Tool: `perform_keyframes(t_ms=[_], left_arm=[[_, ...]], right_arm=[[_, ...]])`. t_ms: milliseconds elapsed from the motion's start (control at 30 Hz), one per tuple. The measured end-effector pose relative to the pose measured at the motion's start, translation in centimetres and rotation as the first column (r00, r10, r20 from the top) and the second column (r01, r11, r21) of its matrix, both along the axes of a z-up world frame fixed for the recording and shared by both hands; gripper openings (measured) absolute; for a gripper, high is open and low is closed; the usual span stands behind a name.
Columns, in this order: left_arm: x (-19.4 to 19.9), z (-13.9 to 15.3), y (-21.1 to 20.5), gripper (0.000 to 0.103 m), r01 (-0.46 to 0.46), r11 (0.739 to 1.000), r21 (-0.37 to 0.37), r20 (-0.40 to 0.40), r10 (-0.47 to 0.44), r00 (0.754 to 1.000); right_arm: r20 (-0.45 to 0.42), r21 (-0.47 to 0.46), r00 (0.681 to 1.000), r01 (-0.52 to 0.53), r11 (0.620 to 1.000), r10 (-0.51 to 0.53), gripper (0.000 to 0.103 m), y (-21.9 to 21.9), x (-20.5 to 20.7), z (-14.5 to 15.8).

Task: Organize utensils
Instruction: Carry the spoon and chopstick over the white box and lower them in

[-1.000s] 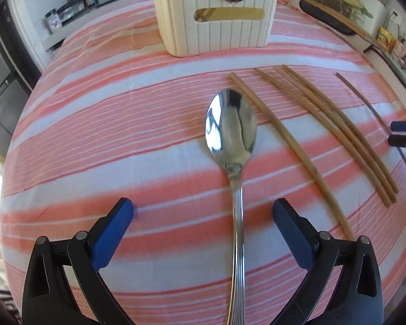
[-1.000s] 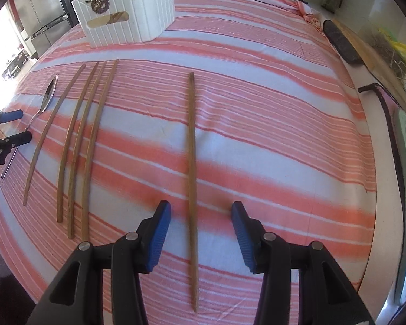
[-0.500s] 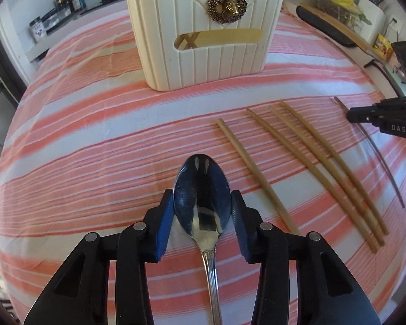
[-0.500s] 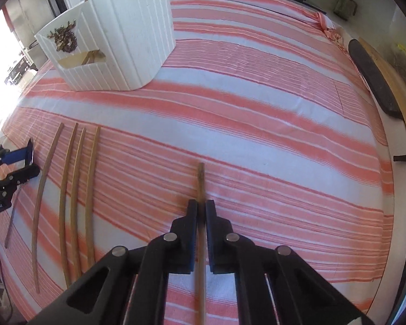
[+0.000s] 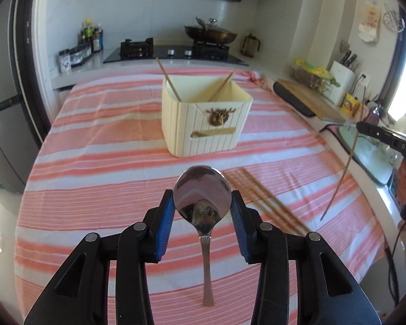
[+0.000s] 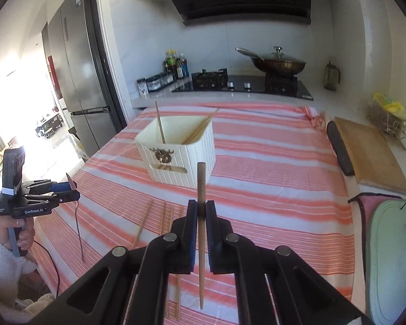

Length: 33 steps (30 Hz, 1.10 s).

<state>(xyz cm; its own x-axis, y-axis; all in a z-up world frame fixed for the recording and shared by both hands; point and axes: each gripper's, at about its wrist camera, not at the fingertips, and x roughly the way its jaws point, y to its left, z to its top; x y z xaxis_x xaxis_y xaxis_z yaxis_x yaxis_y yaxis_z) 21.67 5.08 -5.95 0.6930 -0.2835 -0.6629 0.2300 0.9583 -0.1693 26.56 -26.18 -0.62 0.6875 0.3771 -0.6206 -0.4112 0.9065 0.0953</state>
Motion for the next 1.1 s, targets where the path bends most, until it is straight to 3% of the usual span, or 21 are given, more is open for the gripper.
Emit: perform_keyframes(t_ms=[267,433,600,733,833,933,1000,1100], left_arm=[[0.6,3.1,0.8,0.042,-0.003,0.999,-0.046,0.05,0.005,0.999],[1.7,4.7,2.1,0.042,-0.005,0.994,-0.109,0.049,0.011,0.999],[3.8,9.7,2.9,0.042,0.011,0.988,-0.157,0.12,0.008,0.993],[6.9,14.7,3.2,0.042,-0.031,0.98,-0.196,0.247,0.08,0.966],[10.3,16.6,3.4,0.042,-0.083,0.97,-0.229,0.328,0.158,0.931],[14.0,15.7,3.1,0.042,-0.15,0.96,-0.238,0.353,0.229,0.907],[16.6,13.8,2.9,0.042,-0.183,0.955,-0.233,0.31,0.251,0.917],[20.5,10.1,2.1,0.042,-0.214,0.961,-0.177,0.203,0.248,0.947]], right_arm=[[0.105,0.059,0.994,0.001,0.998,-0.007,0.006,0.6,-0.5,3.5],[0.105,0.064,0.994,0.004,0.998,-0.01,0.006,1.5,2.2,4.9],[0.177,0.068,0.984,-0.003,0.998,-0.009,0.006,2.9,5.5,8.0],[0.255,0.081,0.967,0.007,0.997,-0.027,0.006,4.6,8.8,11.0],[0.33,0.127,0.943,0.009,0.992,-0.051,0.006,6.1,10.8,12.7],[0.374,0.2,0.924,0.003,0.98,-0.079,0.006,7.4,12.6,12.5],[0.387,0.22,0.917,0.012,0.975,-0.099,0.006,8.4,13.7,10.9],[0.289,0.191,0.953,0.033,0.981,-0.089,0.006,10.3,16.6,6.9]])
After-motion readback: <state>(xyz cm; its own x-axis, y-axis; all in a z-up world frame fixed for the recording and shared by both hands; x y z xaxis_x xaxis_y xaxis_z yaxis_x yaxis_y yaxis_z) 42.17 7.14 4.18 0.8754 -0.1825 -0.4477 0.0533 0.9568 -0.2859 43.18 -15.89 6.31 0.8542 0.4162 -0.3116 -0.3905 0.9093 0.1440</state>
